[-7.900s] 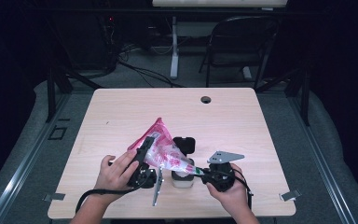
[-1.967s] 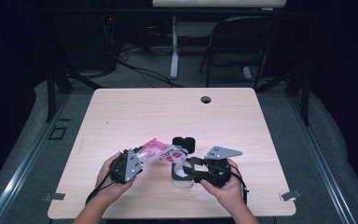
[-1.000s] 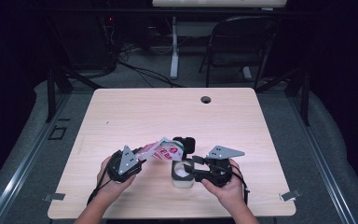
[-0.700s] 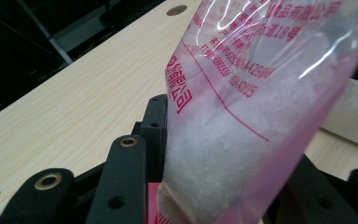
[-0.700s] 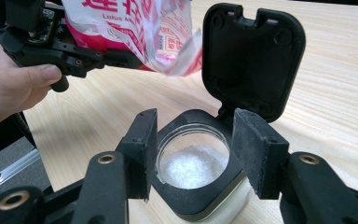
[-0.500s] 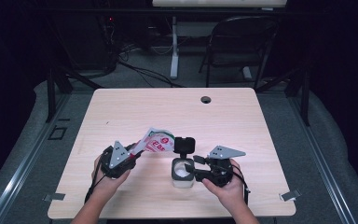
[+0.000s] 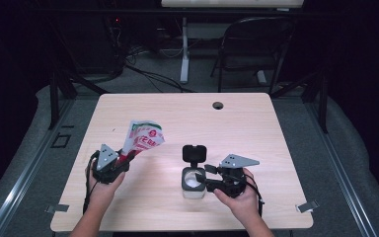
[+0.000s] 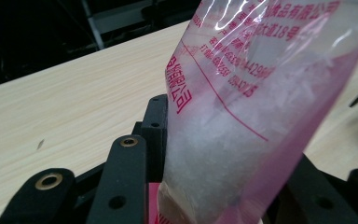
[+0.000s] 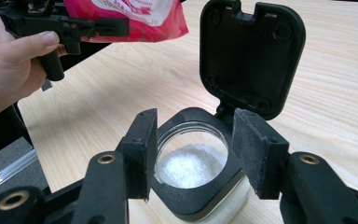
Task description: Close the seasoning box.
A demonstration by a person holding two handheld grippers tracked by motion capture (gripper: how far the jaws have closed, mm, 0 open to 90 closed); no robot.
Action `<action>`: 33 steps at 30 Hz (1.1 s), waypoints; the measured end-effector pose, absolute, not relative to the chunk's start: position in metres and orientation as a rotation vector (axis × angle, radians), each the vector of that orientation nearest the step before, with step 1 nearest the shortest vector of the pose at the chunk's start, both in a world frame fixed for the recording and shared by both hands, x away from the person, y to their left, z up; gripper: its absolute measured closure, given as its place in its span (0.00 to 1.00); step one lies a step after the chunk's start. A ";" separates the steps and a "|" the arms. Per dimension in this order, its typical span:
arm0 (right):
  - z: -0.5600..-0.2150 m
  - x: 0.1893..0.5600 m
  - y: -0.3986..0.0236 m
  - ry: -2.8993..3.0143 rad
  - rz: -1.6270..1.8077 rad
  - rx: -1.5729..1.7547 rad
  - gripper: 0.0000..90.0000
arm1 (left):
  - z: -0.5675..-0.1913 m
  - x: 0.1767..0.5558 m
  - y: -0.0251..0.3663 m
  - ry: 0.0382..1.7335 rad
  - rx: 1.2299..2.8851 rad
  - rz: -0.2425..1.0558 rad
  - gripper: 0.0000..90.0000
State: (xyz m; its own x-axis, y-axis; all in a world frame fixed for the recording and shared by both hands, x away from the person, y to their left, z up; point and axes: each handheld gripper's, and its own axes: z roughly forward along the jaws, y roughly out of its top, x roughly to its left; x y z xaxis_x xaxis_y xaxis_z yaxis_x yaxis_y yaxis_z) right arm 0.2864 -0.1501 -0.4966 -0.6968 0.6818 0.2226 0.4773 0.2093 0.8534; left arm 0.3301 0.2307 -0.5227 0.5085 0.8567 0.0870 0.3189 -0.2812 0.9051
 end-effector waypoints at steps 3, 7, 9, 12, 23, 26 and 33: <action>-0.497 0.286 -0.150 2.274 1.492 1.110 0.56 | -0.525 0.332 0.240 1.032 1.799 0.735 0.73; -0.496 0.286 -0.150 2.271 1.491 1.113 0.56 | -0.528 0.335 0.252 1.105 1.771 0.741 0.73; -0.496 0.286 -0.150 2.271 1.490 1.111 0.56 | -0.531 0.337 0.258 1.144 1.742 0.722 0.73; -0.497 0.287 -0.151 2.270 1.496 1.115 0.56 | -0.536 0.339 0.265 1.193 1.726 0.718 0.73; -0.499 0.291 -0.153 2.268 1.509 1.132 0.56 | -0.549 0.345 0.284 1.326 1.714 0.724 0.73; -0.499 0.291 -0.153 2.267 1.509 1.133 0.56 | -0.554 0.347 0.287 1.353 1.712 0.725 0.73; -0.500 0.291 -0.152 2.267 1.502 1.135 0.56 | -0.563 0.349 0.291 1.405 1.709 0.692 0.73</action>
